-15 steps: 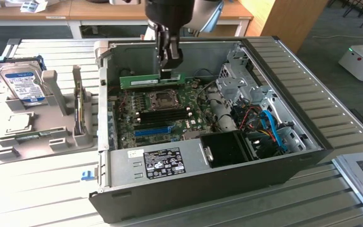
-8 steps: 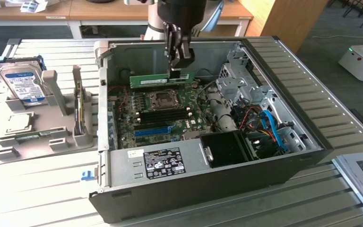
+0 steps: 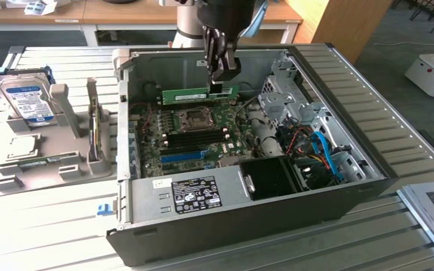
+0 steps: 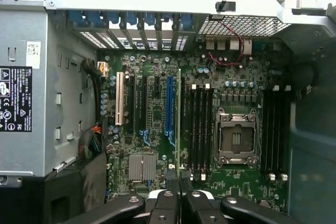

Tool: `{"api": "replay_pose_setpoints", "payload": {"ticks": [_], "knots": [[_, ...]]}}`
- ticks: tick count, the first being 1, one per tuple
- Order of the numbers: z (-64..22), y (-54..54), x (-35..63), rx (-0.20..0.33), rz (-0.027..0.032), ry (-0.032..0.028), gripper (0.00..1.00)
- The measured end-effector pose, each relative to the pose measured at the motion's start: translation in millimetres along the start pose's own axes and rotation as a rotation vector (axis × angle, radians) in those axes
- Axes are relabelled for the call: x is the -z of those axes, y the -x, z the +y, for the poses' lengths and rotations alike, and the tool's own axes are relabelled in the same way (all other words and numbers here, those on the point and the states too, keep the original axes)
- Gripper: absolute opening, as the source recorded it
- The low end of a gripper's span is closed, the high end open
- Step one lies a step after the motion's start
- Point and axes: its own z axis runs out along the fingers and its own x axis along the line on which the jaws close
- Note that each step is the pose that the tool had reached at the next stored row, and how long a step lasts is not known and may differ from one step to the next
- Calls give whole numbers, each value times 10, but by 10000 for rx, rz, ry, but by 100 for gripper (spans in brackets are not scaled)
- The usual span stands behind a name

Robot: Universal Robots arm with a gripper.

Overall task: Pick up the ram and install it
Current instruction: 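Pick up the ram and move it above insertion slot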

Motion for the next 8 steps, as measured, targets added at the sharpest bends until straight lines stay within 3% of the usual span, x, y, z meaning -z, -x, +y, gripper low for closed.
{"api": "replay_pose_setpoints", "payload": {"ticks": [8], "knots": [[0, 0, -27, 1, 0, 0, 12]]}}
